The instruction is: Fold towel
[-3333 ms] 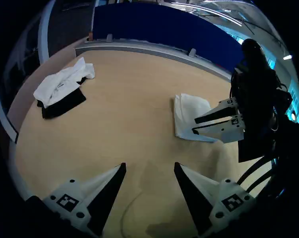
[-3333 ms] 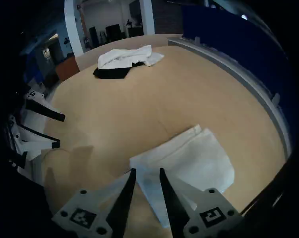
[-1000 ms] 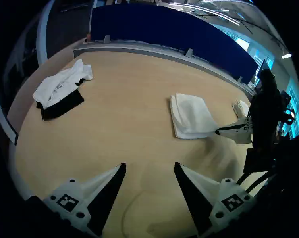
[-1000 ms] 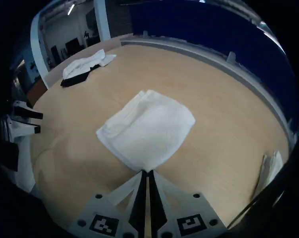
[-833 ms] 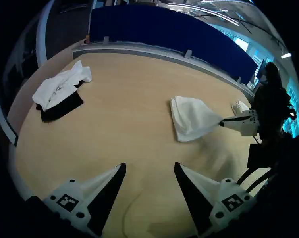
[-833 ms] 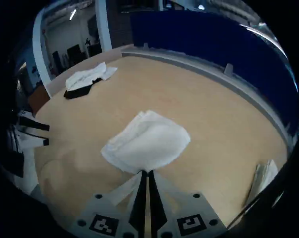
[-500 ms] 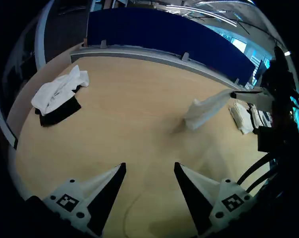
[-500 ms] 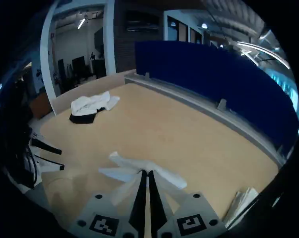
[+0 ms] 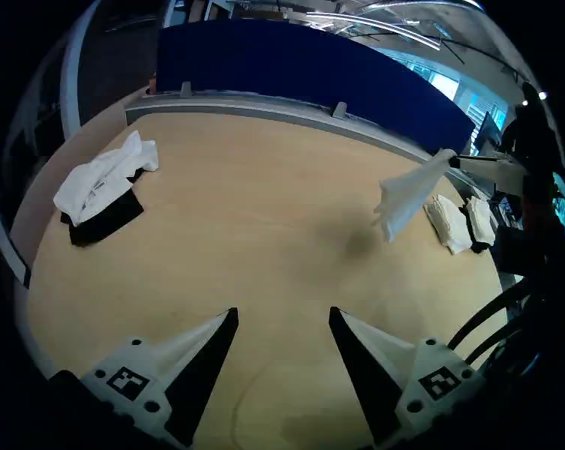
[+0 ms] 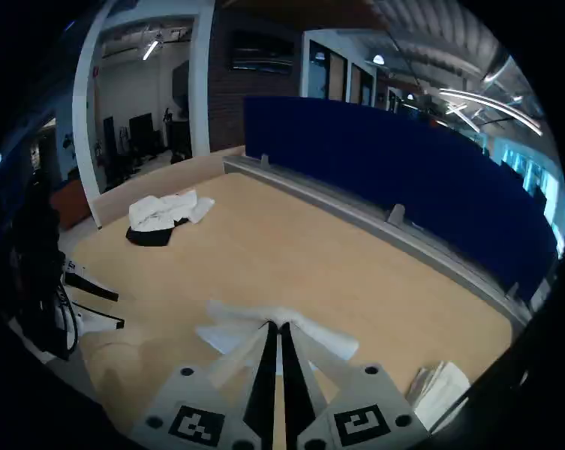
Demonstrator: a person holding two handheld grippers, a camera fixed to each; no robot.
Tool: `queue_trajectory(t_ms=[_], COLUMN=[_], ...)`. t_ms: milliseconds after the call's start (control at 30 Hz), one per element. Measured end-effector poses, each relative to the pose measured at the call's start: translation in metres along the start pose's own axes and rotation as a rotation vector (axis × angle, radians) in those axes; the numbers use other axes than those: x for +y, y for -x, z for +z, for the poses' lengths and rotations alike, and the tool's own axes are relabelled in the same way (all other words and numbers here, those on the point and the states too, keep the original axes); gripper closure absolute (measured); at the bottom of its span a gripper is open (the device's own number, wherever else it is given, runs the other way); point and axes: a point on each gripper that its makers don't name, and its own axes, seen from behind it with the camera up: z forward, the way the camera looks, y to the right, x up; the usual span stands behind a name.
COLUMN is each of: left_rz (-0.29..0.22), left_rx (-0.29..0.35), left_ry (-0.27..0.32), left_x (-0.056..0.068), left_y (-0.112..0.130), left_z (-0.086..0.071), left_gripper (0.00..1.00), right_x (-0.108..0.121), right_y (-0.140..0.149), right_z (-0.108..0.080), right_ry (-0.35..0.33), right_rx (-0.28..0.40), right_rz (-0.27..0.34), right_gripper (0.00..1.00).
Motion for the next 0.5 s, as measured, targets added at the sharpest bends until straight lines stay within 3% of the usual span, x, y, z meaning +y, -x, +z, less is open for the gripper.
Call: queue_trajectory(t_ms=[267, 500], left_rz=[0.004, 0.005], left_rx=[-0.001, -0.002], left_ry=[0.002, 0.005], left_x=[0.002, 0.001], left_y=[0.003, 0.006], left_z=[-0.003, -0.003], left_gripper=[0.11, 0.1], right_x=[0.024, 0.06], right_y=[-0.011, -0.016], right_z=[-0.018, -0.038], right_ry=[0.037, 0.09], right_rx=[0.028, 0.035], right_rz=[0.034, 0.044], right_gripper=[0.96, 0.96])
